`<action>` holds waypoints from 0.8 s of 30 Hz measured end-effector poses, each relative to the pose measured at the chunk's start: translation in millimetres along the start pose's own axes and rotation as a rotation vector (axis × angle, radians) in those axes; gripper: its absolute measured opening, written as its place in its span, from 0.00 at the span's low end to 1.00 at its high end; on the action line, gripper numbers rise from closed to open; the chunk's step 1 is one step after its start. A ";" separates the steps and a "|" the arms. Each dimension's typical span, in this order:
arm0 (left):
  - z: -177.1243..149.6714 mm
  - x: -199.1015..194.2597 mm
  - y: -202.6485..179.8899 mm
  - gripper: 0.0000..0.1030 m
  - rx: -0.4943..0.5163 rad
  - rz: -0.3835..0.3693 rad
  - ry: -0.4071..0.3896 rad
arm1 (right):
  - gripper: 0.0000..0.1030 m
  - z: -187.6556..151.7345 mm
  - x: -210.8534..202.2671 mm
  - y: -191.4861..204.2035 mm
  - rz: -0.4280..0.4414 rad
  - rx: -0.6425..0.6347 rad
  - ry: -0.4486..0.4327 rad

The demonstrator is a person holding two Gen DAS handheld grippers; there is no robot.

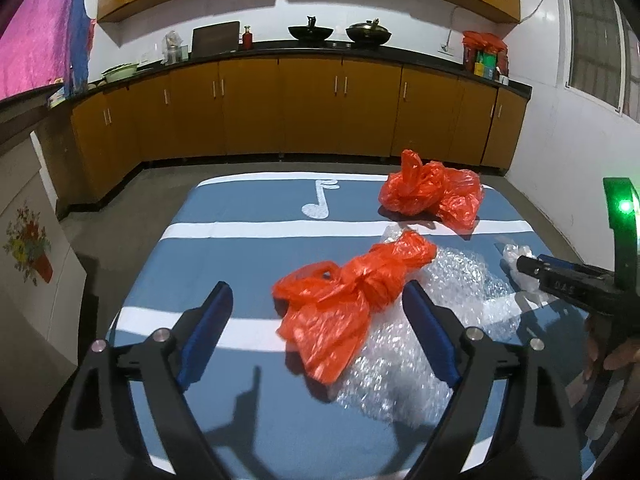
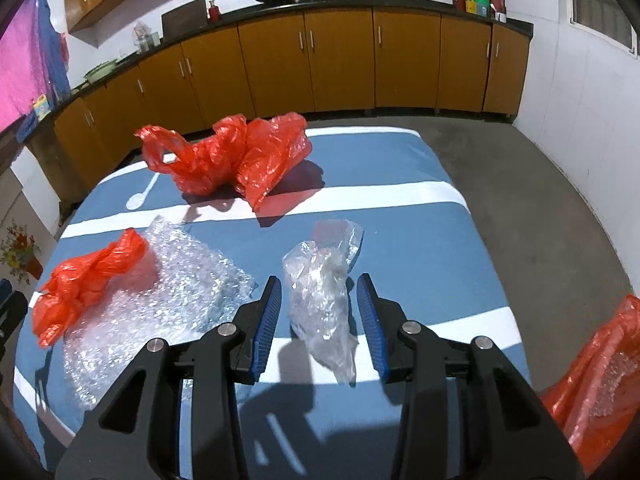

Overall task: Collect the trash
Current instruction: 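Move both open grippers back to the table and close the right gripper on the clear bag, then grasp the red bag on the bubble wrap with the left gripper and lift it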

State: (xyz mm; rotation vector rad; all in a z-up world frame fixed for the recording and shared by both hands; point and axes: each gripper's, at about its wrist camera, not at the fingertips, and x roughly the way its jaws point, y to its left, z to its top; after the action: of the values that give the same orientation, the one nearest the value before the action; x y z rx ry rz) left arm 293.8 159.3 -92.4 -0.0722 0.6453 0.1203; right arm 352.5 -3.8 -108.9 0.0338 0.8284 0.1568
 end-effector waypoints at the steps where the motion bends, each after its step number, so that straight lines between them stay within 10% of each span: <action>1: 1.6 4.0 -2.5 0.83 0.006 -0.001 0.004 | 0.39 -0.5 2.8 -0.9 -0.001 -0.004 0.008; 18: 5.2 59.2 -21.5 0.83 0.035 0.000 0.146 | 0.23 -19.5 -11.2 -15.3 0.031 -0.001 0.045; 24: 0.7 74.8 -18.9 0.60 0.007 -0.053 0.221 | 0.23 -20.0 -11.2 -15.0 0.035 -0.003 0.047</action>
State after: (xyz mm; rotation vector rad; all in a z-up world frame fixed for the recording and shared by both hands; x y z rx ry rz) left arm 356.0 147.4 -136.5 -0.0965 0.8640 0.0587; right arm 332.2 -20.9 -115.6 0.0417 0.8748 0.1925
